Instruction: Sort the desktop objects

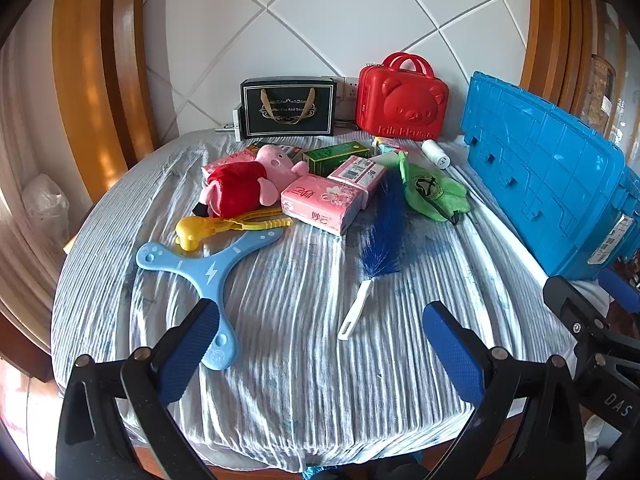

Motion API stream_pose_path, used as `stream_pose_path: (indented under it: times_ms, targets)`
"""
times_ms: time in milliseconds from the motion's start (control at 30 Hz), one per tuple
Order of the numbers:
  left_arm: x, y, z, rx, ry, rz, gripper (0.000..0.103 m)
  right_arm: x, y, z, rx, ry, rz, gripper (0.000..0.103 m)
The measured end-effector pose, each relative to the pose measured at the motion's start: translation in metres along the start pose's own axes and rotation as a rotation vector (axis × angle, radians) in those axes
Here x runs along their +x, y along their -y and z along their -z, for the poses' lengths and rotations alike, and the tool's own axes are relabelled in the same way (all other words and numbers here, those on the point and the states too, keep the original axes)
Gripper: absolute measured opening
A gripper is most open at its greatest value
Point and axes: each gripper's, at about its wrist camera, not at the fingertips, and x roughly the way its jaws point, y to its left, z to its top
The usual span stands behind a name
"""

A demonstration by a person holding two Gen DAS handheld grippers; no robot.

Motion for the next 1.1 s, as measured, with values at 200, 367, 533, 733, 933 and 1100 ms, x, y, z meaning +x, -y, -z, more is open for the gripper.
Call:
stream_pose_path:
  times_ms: [200, 367, 533, 733, 933, 1100]
  targets:
    - [0.002, 0.001, 0.002, 0.013, 0.001, 0.008, 0.103, 0.001, -0.001, 0.001, 0.006, -0.006, 0.012, 0.103]
    - [0.004, 0.000, 0.003, 0.016, -0.002, 0.017, 0.103, 0.003, -0.003, 0.001, 0.002, -0.016, 0.017, 0.103]
    - [0.007, 0.000, 0.004, 0.017, -0.007, 0.021, 0.103, 0.005, -0.004, 0.001, 0.002, -0.024, 0.022, 0.103]
    - [0.008, 0.000, 0.005, 0.015, -0.010, 0.024, 0.103, 0.006, -0.002, 0.003, 0.005, -0.032, 0.027, 0.103]
    - [0.010, 0.000, 0.007, 0.018, -0.017, 0.023, 0.103, 0.008, -0.002, 0.004, 0.011, -0.043, 0.027, 0.103]
    - [0.010, -0.002, 0.008, 0.015, -0.019, 0.021, 0.103, 0.010, -0.002, 0.005, 0.012, -0.049, 0.021, 0.103]
